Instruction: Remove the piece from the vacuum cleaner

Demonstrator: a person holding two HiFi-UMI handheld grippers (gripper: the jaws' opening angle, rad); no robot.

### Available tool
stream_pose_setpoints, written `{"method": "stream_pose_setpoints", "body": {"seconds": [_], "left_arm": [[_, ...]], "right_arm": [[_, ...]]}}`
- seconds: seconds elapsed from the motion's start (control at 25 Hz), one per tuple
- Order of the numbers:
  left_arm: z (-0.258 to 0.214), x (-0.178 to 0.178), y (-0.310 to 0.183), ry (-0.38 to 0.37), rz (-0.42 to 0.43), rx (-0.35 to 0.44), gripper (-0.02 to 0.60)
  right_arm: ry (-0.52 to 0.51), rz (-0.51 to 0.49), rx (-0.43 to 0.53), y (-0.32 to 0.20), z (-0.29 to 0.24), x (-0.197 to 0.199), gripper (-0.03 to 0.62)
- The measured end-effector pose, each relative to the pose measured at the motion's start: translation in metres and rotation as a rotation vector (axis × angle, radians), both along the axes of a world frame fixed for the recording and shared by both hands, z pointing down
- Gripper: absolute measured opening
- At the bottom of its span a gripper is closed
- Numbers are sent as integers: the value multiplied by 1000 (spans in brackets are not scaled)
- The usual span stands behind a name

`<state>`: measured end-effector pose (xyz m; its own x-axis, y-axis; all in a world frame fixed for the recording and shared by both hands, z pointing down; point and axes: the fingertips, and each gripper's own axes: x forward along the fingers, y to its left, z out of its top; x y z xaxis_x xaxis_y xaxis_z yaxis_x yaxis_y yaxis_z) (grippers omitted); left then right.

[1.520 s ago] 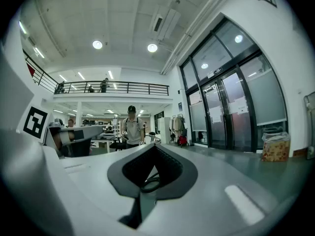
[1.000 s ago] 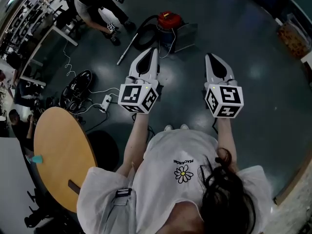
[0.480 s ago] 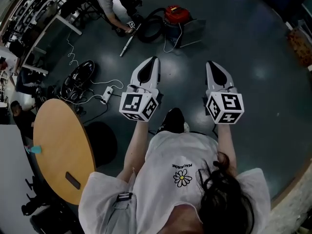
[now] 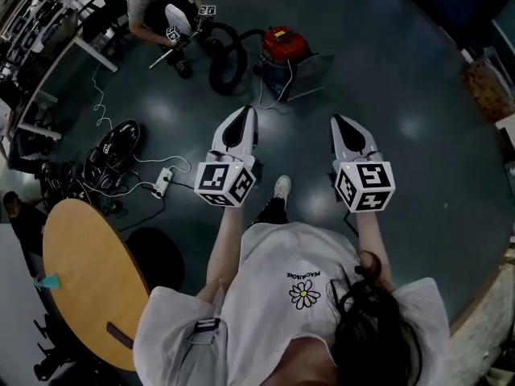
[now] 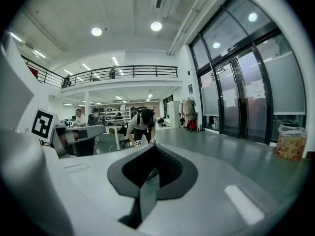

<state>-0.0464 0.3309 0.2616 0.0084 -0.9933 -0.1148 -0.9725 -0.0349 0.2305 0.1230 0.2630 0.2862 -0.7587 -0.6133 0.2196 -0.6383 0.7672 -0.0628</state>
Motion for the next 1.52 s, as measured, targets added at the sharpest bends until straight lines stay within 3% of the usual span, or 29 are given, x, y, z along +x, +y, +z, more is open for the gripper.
{"method": "stream_pose_setpoints", "body": {"seconds": [0.24,0.44,0.76,1.0,1.16,1.52], "left_arm": [[-12,-67,-66,11,6,35,2],[-1,-103,-99,22,20,-1,2],[30,-131,-132,65,52,-81,2],[55,-146,-187,119,48,-101,2],[68,-152,-245,133,63,-135,2],[67,-176,-393,44,125,-273,2]], "right_arm": [[16,44,-2,-68,-15,-46,24],[38,77,-24,-99,-2,-76,25],[85,137,-127,-137,32,-84,25],[114,70,-137,-178,44,-121,25],[90,72,-187,-240,49,-137,25],[16,118,-294,-399,59,-169,25]]}}
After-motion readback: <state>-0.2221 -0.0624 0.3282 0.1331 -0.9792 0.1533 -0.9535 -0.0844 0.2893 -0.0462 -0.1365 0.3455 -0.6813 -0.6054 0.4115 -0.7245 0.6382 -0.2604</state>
